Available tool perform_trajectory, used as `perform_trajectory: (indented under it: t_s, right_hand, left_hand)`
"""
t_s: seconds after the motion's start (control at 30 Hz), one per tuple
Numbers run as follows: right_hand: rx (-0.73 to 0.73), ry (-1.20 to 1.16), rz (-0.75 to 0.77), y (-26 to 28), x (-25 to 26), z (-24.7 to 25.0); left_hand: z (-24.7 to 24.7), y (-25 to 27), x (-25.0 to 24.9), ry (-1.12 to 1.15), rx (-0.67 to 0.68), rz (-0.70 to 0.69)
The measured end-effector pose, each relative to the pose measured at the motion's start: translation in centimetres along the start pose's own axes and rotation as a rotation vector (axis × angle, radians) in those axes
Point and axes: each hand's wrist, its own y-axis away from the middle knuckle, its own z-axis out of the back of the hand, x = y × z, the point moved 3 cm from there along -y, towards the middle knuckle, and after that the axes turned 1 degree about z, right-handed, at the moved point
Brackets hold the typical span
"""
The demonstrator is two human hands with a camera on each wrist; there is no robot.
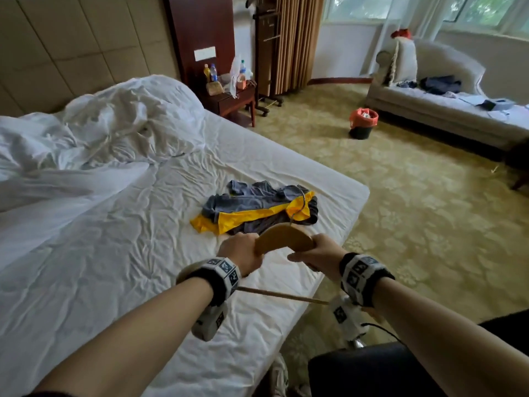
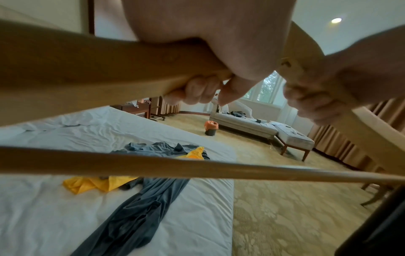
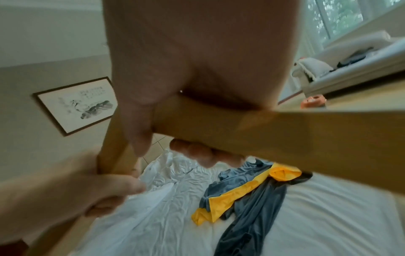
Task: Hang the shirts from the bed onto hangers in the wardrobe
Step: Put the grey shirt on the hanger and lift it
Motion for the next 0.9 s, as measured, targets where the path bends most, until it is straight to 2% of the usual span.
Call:
perform_trajectory:
  t_s: [0.13,0.23,0.3,0.37,0.47,0.53,0.6,0.73,0.9]
  right_hand:
    - [0.146,-0.104,0.016,-6.2,0.2,0.4]
    - [0.283,-0.254,-0.028,-10.9,-0.3,1.0]
    - [0.37,-0.266,-0.076,-13.9,-0.5,1.4]
    - [0.415,-0.268,-0.09,-16.8,-0.9,1.4]
    - [0.254,-0.217,-0.091,-21.6,-3.9,1.0]
    - [0.1,-0.082,-0.095,-24.4,-6.4,0.4]
    - [-0.025,-0.117,-0.107,-27.2,-8.7,-0.5]
    - [-0.112,-0.314,-0.149,-32.5,-11.6,-3.0]
    - [-0.142,-0.221,-0.163,-38.2,-15.6,-7.5]
  left_hand:
    - [-2.3,-6.3,0.6,-0.044,0.086,-0.045]
    - [-4.0,-11.5,1.1,-0.062,0.157,-0.058]
    - [-5.6,-14.7,0.9,-0.053,0.215,-0.103]
    - [-7.2,-17.6,0.8,-0.014,0.193,-0.15]
    - [-10.5,-20.5,2.7,0.025,0.119,-0.096]
    - [-12.8,-21.4,5.1,0.023,0.153,0.002]
    - [-15.5,-22.1,8.0,0.012,0.232,0.07]
    - [-21.1,-23.9,13.2,0.015,0.306,0.17]
    - [-29.8,-26.8,17.3,-0.08,0.435,0.235]
